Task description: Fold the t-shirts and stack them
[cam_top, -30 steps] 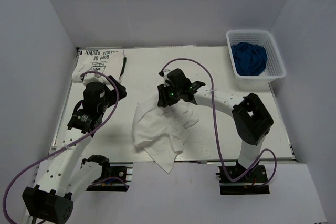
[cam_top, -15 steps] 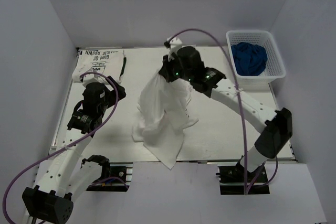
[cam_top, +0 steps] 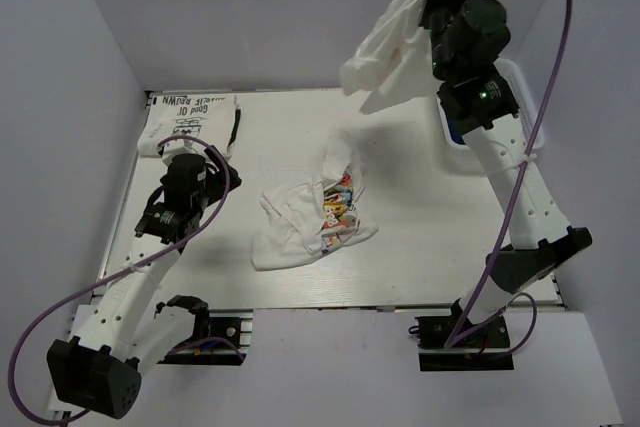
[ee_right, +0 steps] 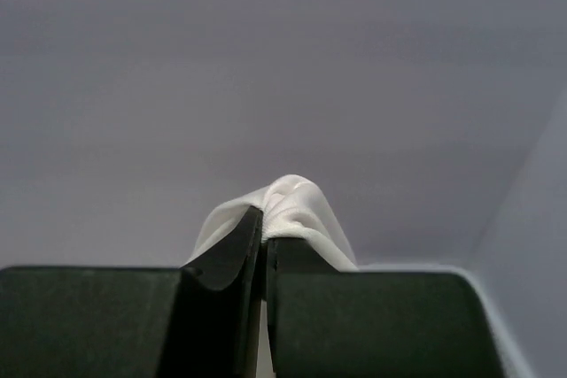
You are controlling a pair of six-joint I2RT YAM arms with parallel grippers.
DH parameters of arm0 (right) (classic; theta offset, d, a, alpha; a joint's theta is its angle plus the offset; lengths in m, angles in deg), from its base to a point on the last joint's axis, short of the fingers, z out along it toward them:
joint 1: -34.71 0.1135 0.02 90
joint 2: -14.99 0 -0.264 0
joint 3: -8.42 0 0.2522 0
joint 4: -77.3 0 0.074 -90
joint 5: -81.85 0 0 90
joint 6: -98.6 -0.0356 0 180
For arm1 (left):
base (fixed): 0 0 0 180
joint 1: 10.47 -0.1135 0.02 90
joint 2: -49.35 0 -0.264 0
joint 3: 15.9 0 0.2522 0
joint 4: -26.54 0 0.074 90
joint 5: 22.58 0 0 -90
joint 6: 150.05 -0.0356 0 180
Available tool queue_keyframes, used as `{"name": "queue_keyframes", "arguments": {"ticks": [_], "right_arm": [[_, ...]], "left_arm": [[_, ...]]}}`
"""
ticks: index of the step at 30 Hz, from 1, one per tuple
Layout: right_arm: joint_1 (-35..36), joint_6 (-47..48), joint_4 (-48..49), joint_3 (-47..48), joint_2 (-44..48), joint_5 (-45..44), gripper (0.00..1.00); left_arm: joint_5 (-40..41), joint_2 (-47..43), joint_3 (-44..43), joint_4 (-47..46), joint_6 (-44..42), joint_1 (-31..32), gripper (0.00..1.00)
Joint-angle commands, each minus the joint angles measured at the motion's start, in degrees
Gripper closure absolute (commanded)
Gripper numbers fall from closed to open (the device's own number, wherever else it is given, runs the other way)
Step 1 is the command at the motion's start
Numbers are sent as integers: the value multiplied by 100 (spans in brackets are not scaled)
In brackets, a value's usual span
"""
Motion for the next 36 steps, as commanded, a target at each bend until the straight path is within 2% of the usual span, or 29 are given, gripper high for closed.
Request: {"name": "queue_keyframes", "arguments": {"ticks": [1,4,9,12,16,17,22,30,32,33,36], "right_arm": [[-445,1005,1677,94,22,-522,100],[-911,1226,2069,161,-230,-583,100],[-1972,868,1833,864,-1039,-119,100],[-2457,516,1525,1234,-1646,357,100],[-3177,-283,1472,1208,-2138,936,100],[-3276,-511,1446,1208,-2296,1303,100],[-3873,-1251,1376,1208,-2982,1990,100],[-4102,-1576,910,-310,-3124,2719,100],[-4146,-1638,482,-400,-3019,3140,49],[-4147,-1482,392,-383,-2984,3291,11],[-3998,-937,31,-496,-2519,3240,9]], "left_arm": [[122,105,-87,98,17,22,0],[-9,333,-87,45,17,22,0],[51,719,-210,45,-36,22,0],[104,895,-271,45,-150,22,0],[166,1229,-377,159,-150,22,0],[166,1300,-438,159,-150,22,0],[26,1607,-492,106,-220,22,0],[-133,1661,-808,159,-160,22,0],[-133,1529,-957,361,-98,22,0],[-237,1477,-1036,474,-37,22,0],[-606,1029,-1107,563,-36,22,0]]}}
